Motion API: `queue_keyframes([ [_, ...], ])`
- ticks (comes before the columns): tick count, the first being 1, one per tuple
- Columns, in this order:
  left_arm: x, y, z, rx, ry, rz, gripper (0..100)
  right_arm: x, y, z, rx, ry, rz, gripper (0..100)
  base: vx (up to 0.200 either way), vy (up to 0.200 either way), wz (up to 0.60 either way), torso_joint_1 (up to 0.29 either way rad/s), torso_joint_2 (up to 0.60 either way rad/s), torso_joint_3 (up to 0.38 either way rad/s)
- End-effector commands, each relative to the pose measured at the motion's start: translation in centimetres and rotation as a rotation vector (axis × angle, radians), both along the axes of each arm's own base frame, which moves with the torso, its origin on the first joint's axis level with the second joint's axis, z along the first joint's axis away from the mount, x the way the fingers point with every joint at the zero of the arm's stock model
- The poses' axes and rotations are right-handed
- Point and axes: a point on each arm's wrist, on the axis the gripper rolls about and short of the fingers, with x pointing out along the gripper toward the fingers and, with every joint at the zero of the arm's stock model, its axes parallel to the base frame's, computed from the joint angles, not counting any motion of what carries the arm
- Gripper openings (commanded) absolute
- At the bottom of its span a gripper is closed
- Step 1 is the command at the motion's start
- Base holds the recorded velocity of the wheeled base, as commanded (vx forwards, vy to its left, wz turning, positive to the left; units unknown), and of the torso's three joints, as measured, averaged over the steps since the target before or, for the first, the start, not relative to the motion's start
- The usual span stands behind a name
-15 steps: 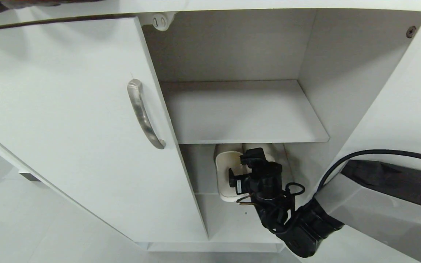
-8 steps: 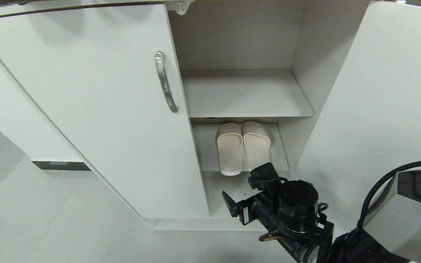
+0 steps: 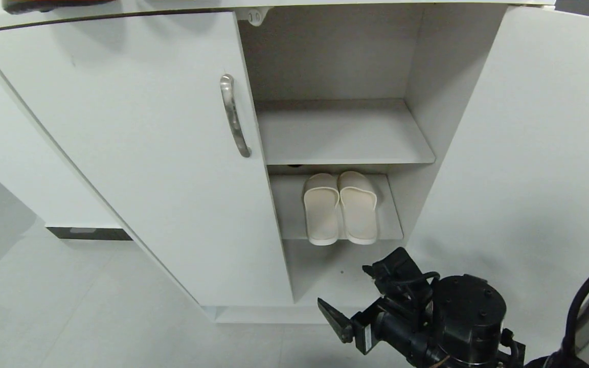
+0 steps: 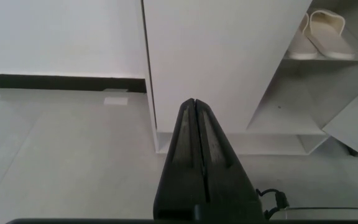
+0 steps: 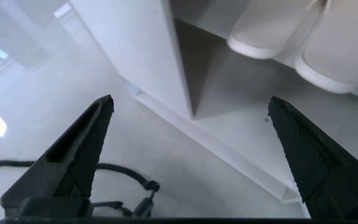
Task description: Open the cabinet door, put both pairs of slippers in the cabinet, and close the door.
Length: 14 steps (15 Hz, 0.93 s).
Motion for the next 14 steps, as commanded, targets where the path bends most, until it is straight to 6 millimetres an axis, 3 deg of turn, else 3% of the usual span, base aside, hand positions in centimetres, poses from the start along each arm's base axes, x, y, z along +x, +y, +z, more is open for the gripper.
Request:
queue_keyframes([
  [1,0.0,0.0,0.0,0.000,0.001,0.000,0,-1.3,0.1,0.4,0.004,0.000,0.038,100,0.000,0.000,0.00,0.002,0.00,0.163],
  [10,0.0,0.0,0.0,-0.001,0.001,0.000,0,-2.1,0.2,0.1,0.026,0.042,0.138,100,0.000,0.000,0.00,0.002,0.00,0.200],
  [14,0.0,0.0,0.0,0.025,0.001,-0.004,0,-3.3,-1.1,-0.3,-0.002,0.080,0.225,100,0.000,0.000,0.00,0.000,0.00,0.117],
])
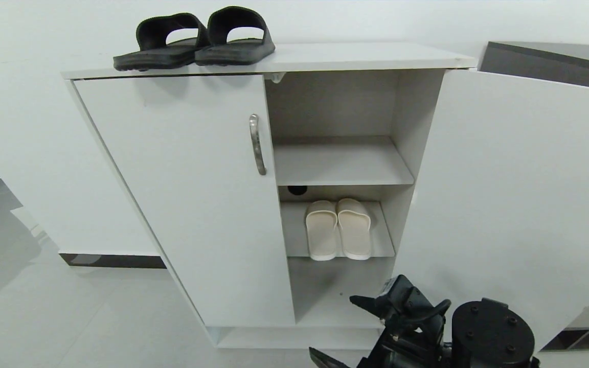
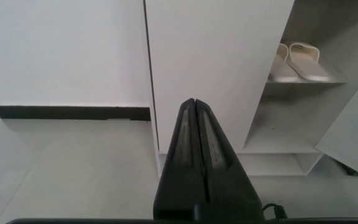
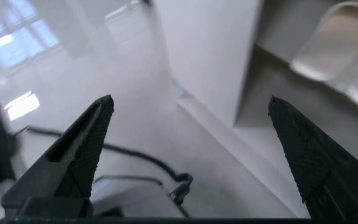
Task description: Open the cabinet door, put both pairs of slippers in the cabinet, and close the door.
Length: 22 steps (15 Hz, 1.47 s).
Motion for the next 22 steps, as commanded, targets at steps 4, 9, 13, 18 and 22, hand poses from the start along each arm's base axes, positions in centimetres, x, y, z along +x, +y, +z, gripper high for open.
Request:
queue_keyframes([
  [4,0.0,0.0,0.0,-0.007,0.003,-0.006,0,-0.8,-1.1,-0.9,-0.020,0.034,0.079,100,0.000,0.050,0.00,0.002,0.00,0.001],
  [9,0.0,0.0,0.0,-0.007,0.005,-0.008,0,-1.0,-1.2,-0.9,-0.002,0.029,0.109,100,0.000,0.200,0.00,0.004,0.00,0.005],
  [13,0.0,0.0,0.0,-0.007,0.005,-0.008,0,-0.9,-1.2,-1.3,-0.009,0.034,0.109,100,0.000,0.200,0.00,0.005,0.00,0.005],
  [18,0.0,0.0,0.0,-0.007,0.005,-0.008,0,-1.1,-1.5,-1.8,-0.017,0.039,0.114,100,0.000,0.200,0.00,0.003,0.00,0.000],
  [22,0.0,0.0,0.0,-0.006,0.003,-0.008,0,-1.3,-1.5,-2.3,-0.011,0.039,0.146,100,0.000,0.150,0.00,0.003,0.00,0.002],
])
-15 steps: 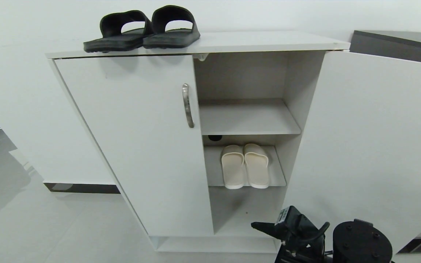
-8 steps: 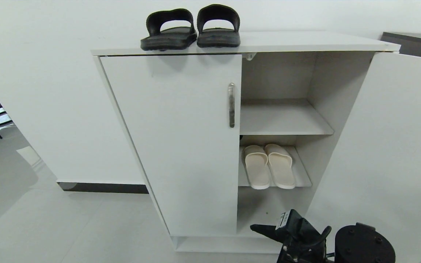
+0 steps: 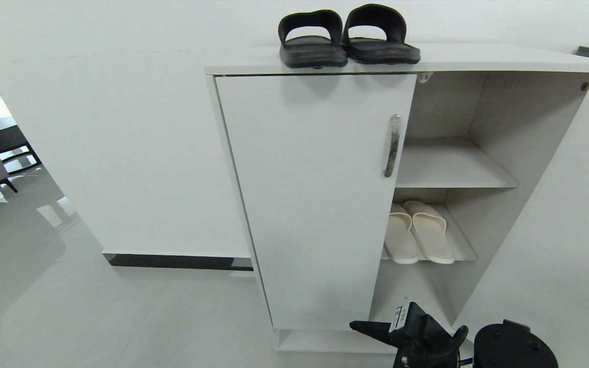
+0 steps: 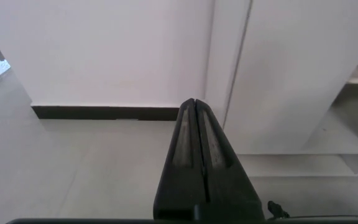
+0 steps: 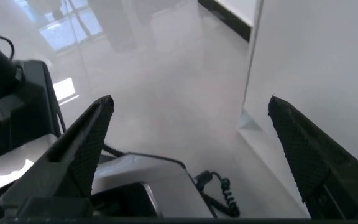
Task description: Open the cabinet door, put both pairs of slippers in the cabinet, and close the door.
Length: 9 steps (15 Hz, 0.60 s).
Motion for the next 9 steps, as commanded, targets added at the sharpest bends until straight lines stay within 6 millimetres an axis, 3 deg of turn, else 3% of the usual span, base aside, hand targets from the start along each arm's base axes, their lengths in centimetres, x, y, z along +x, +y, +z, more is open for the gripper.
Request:
queue_keyframes([
  [1,0.0,0.0,0.0,0.001,0.000,-0.001,0,0.0,0.0,-0.9,-0.031,0.022,0.002,100,0.000,0.000,0.00,0.000,0.00,0.000],
  [5,0.0,0.0,0.0,0.001,0.000,0.001,0,0.1,0.1,-1.2,-0.041,0.032,0.002,100,0.000,0.000,0.00,0.009,-0.02,-0.007],
  [9,0.0,0.0,0.0,0.001,0.000,0.001,0,0.2,0.4,-2.0,-0.062,0.047,0.003,100,0.000,0.000,0.00,0.063,-0.24,-0.248],
])
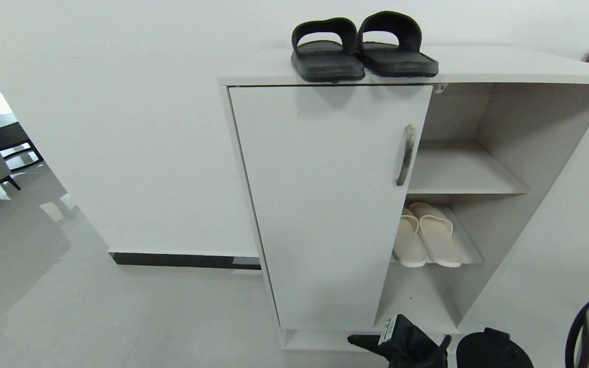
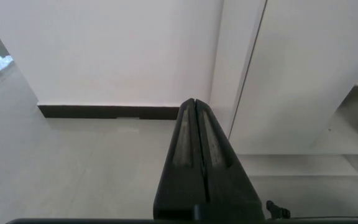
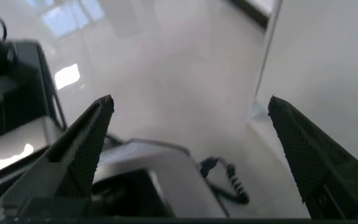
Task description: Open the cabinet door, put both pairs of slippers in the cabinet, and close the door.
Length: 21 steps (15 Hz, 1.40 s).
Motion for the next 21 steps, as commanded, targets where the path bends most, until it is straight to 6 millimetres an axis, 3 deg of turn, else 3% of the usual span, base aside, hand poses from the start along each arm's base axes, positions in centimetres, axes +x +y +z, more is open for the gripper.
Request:
queue_keyframes([
  [1,0.01,0.00,0.03,0.000,0.000,0.002,0,0.01,0.24,-0.47,-0.012,0.006,0.005,100,0.000,0.000,0.00,0.188,-0.48,-0.305],
  [21,0.01,0.00,0.03,0.000,0.000,0.002,0,-0.17,0.34,-0.21,-0.002,0.001,0.012,100,0.000,0.000,0.00,0.202,-0.50,-0.286],
])
